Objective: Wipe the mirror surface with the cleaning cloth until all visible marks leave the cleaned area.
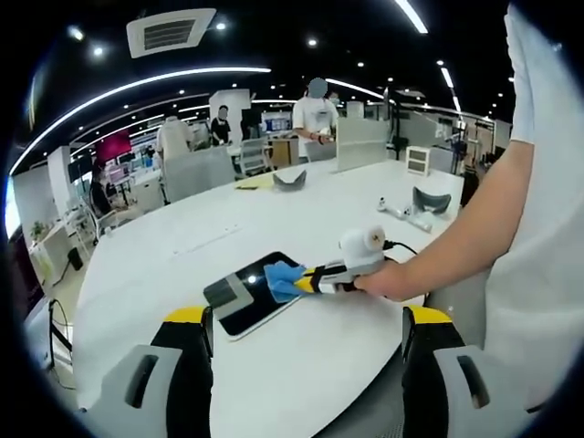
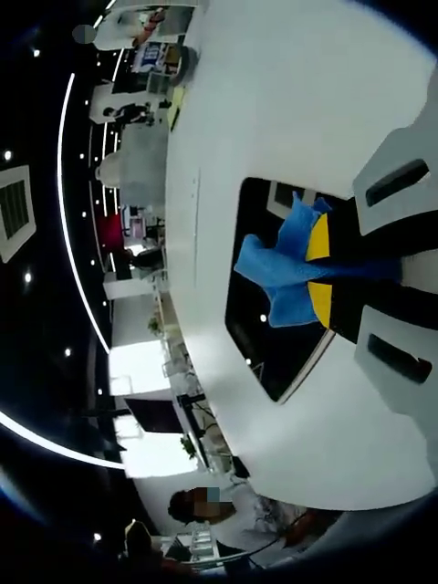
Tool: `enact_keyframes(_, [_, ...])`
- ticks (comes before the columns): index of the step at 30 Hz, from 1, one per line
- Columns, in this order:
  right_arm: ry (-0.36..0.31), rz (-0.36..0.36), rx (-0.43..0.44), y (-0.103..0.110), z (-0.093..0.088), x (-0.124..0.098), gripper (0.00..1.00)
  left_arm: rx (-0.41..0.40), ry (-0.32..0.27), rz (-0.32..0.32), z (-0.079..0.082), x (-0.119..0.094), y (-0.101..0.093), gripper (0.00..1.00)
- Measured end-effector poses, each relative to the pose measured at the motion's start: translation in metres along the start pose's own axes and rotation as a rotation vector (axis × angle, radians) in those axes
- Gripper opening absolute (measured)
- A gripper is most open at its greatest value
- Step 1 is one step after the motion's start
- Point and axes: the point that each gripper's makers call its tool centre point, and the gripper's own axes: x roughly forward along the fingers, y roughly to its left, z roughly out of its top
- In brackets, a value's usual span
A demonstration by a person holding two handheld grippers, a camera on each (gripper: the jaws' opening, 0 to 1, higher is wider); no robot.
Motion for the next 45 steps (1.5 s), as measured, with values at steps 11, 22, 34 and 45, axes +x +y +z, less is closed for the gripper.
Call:
enact_keyframes(11, [-0.009,-0.015,0.018,-0.009,0.0,-0.008,0.01,0.006,0.003,0.007,0.001,0.002,-0.011,0.86])
enact_keyframes(22, [-0.011,-0.011,0.02,-0.015,-0.002,-0.014,0.01,-0.001,0.004,0.009,0.0,0.006,-0.021,0.86])
enact_keyframes(34, [-0.014,-0.008,0.023,-0.017,-0.002,-0.015,0.01,-0.016,0.004,0.05,0.002,0.007,-0.023,0.86])
enact_keyframes(45, [-0.009,-0.002,0.037,-0.02,-0.004,-0.012,0.01,-0.048,-0.002,0.072,0.006,0.003,-0.019,0.87])
